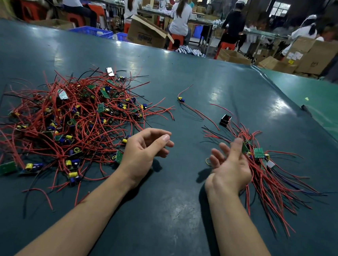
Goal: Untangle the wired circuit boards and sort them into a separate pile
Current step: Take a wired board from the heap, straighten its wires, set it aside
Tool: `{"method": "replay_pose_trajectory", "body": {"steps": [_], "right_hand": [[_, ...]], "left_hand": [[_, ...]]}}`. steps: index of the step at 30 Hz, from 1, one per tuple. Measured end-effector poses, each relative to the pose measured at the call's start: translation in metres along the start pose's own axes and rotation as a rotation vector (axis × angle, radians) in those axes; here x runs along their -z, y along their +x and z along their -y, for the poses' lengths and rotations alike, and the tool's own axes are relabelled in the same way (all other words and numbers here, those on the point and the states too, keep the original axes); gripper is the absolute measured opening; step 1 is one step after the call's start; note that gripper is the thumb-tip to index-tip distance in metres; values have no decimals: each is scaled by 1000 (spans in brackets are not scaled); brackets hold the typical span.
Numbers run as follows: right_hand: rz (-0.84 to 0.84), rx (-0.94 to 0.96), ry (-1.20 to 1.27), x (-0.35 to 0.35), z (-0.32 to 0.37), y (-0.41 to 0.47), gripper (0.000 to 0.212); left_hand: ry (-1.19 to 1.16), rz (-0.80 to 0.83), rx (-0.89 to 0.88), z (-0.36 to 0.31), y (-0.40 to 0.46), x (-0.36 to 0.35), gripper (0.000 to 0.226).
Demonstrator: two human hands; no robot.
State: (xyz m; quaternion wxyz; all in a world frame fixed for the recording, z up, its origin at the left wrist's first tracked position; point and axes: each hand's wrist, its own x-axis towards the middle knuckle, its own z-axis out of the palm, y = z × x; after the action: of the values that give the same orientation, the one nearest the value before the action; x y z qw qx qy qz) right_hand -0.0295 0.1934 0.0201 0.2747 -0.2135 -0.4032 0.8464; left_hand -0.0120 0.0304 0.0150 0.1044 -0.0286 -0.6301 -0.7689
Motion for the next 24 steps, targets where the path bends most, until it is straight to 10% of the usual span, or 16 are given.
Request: {"method": "replay_pose_trajectory", "body": {"steps": [6, 14, 20, 24], "right_hand": [[44, -92, -52, 0, -4, 4, 16], [148, 62, -271, -3, -13, 1, 15], [197, 79, -336, -2, -15, -2, 17], [224, 83, -364, -1, -14, -3, 18]], "left_hand": [[160, -79, -85, -2, -3, -1, 6], [1125, -450, -619, -7, -4, 18, 11], [1419, -569, 1, -12, -2, 45, 36], [1414, -483, -36, -7, -2, 43, 21]]}}
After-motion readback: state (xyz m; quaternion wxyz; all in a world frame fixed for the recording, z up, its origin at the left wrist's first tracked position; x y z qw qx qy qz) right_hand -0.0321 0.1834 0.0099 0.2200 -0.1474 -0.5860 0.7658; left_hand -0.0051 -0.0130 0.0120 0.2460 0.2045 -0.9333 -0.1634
